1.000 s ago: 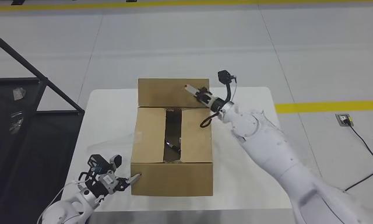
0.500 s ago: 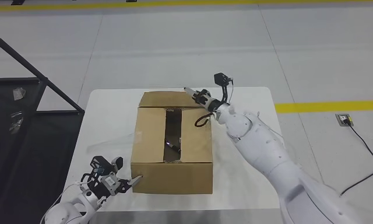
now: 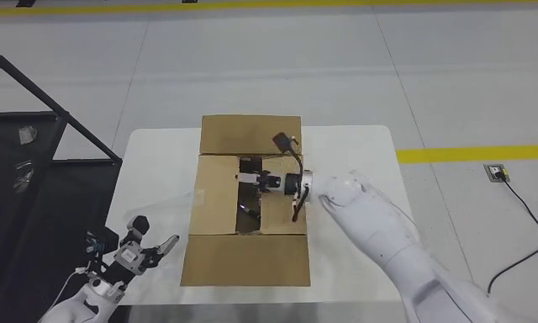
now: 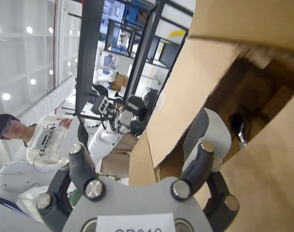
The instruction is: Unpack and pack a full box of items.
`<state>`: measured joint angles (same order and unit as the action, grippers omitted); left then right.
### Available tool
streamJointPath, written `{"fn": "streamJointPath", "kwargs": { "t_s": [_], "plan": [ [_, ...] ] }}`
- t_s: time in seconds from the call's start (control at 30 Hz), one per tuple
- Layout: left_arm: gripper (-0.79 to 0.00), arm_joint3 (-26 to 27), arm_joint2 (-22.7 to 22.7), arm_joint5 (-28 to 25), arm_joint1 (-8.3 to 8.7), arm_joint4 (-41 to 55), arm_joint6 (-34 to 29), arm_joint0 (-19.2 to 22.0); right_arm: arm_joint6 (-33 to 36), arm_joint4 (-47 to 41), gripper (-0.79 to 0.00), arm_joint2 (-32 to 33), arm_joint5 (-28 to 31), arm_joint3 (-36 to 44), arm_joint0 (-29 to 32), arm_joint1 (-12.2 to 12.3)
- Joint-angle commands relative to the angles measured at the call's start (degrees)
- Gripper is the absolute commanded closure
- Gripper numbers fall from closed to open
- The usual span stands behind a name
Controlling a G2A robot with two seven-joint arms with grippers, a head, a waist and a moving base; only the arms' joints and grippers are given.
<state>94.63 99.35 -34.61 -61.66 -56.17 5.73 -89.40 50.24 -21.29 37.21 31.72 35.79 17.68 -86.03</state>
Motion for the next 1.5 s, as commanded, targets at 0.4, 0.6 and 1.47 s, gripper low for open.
{"fn": "streamJointPath", "kwargs": {
  "t_s": [0.4, 0.6, 1.47],
  "plan": [
    [-0.785, 0.7, 0.3, -1.0, -0.09, -1.6, 3.5, -2.5, -0.6, 1.0, -0.785, -1.5, -10.4, 0.4, 1.9, -2.7],
    [-0.785, 1.6, -0.2, -0.9, -0.14, -3.8, 4.2, -3.4, 1.7, -5.2, -0.785, -0.1, -8.8, -3.3, 1.5, -4.6],
    [-0.785, 5.2, -10.8, 12.8, -1.46, -10.3, -2.5, 5.0, 10.0, -10.7, -0.785, 4.1, -0.4, 4.2, 2.1, -7.1]
  ]
}}
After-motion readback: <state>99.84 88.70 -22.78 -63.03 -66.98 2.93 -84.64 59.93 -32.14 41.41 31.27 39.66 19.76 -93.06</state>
